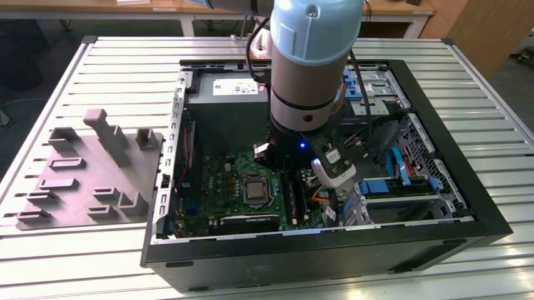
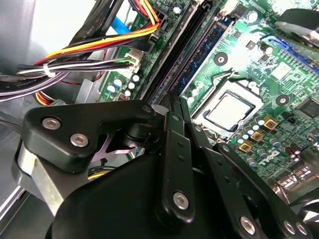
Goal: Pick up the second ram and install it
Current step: 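Insert the second ram into the second slot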
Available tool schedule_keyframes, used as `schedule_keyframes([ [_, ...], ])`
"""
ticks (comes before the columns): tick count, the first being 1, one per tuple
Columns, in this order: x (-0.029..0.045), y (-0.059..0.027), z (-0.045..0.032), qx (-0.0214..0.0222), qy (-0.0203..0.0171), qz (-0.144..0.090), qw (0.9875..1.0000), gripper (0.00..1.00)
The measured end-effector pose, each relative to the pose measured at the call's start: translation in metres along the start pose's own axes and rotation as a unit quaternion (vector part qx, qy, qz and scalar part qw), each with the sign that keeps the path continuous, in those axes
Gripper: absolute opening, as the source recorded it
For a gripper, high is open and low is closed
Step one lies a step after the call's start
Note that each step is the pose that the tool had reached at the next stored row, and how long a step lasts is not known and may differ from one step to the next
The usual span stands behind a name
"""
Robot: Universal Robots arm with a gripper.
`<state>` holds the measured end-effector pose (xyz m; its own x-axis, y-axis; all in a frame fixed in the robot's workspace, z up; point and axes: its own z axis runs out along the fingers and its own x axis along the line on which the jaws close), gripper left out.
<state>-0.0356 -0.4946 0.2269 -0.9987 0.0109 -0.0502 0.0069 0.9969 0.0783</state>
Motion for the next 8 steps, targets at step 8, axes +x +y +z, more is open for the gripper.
schedule_keyframes([
  [8, 0.0001, -0.0002, 0.0032, 0.0001, 0.0, 0.0, 1.0, 0.11],
])
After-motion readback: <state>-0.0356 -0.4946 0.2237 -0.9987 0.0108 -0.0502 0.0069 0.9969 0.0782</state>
